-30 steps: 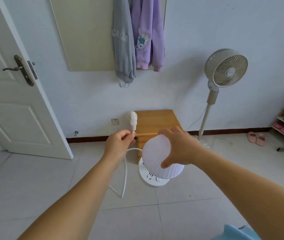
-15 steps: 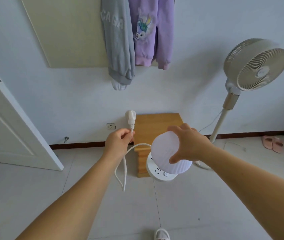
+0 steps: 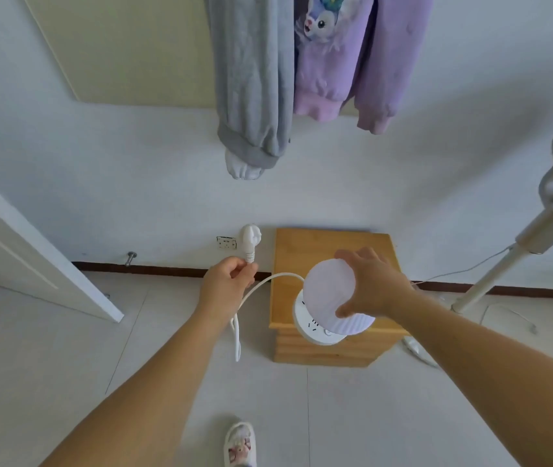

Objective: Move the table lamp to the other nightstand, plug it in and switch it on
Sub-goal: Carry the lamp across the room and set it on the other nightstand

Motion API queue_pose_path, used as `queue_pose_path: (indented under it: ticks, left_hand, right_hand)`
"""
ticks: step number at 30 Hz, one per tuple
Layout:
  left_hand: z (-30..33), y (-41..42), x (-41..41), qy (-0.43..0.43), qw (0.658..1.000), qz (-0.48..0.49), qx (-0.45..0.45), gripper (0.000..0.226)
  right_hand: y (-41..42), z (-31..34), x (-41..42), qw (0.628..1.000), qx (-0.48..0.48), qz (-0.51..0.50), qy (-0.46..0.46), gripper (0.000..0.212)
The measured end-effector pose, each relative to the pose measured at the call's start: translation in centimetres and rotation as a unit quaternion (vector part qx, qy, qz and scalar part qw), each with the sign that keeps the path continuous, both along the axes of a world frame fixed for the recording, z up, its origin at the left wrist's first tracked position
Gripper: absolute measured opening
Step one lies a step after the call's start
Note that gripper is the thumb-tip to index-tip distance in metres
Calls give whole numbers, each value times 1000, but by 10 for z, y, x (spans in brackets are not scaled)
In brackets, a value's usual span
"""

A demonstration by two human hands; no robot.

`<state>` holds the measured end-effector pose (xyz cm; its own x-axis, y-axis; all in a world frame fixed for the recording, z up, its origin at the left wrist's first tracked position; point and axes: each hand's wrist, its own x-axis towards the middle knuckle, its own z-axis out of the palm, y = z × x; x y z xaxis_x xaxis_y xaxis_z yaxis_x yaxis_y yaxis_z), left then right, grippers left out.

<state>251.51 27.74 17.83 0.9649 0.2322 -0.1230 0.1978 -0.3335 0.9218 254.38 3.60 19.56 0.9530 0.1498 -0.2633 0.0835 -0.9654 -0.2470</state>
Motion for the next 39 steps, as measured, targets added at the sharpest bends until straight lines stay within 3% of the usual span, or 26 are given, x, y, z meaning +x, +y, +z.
queue_pose_path:
  ticks: [15, 24, 39]
  left_hand:
    - [-83, 58, 156, 109, 992, -65, 5, 15]
    - [-121, 66, 184, 145, 986, -78, 34, 27]
    - [-145, 49, 191, 177, 982, -72, 8, 20]
  right_hand:
    - [56, -95, 135, 995, -17, -79, 56, 99]
    - [67, -137, 170, 993, -36, -74, 87, 99]
    - [65, -155, 196, 991, -43, -49, 115, 100]
